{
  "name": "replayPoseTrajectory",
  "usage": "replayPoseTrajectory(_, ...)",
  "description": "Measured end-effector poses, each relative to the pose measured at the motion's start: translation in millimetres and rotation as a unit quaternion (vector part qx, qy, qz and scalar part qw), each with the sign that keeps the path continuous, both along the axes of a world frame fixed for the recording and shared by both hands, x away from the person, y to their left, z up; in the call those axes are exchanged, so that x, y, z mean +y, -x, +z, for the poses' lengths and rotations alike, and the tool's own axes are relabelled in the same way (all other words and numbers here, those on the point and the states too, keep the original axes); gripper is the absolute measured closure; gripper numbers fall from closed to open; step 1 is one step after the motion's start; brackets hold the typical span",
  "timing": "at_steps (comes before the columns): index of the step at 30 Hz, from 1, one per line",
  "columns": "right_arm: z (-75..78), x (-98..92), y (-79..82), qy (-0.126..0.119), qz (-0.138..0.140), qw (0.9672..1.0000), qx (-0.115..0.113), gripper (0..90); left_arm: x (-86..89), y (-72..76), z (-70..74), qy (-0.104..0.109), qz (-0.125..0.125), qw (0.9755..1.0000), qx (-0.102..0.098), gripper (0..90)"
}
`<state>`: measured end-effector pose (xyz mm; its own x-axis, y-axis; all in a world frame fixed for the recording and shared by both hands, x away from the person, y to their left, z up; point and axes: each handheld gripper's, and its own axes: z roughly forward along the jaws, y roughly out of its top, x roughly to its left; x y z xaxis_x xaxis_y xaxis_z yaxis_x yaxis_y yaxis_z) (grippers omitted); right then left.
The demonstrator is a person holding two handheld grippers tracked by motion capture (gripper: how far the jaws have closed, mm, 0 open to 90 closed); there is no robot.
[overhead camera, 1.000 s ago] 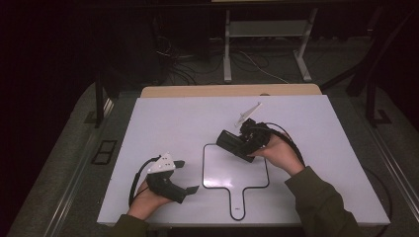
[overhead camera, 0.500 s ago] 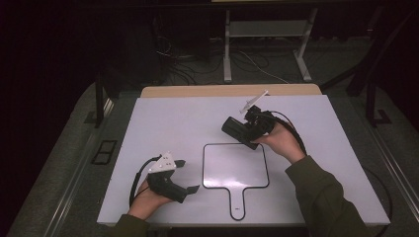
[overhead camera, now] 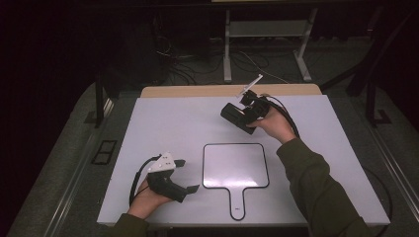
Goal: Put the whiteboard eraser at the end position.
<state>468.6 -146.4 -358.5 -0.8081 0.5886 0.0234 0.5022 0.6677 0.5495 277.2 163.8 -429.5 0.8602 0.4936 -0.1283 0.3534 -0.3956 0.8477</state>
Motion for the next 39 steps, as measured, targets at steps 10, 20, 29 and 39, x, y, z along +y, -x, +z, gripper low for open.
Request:
replayPoseTrajectory(10,-19.3,9.2,-25.2,0.011,-0.018,0.9997,0.015,38.5,-1.6,1.5,0.8,-0.005,-0.005,1.0,-0.004,0.0)
replayPoseTrajectory(20,-38.0,9.2,-38.3,0.027,-0.023,0.9992,0.021,38.5,-1.6,2.5,0.3,-0.003,-0.004,1.0,-0.003,0.0)
replayPoseTrajectory(29,-54.6,12.9,-43.7,0.053,-0.018,0.998,0.031,38.4,-0.9,2.1,-0.6,-0.003,-0.005,1.0,-0.002,0.0)
replayPoseTrajectory(39,-64.3,15.3,-45.3,0.063,-0.017,0.9971,0.04,38.4,-1.0,2.3,-0.6,-0.004,-0.006,1.0,-0.002,0.0)
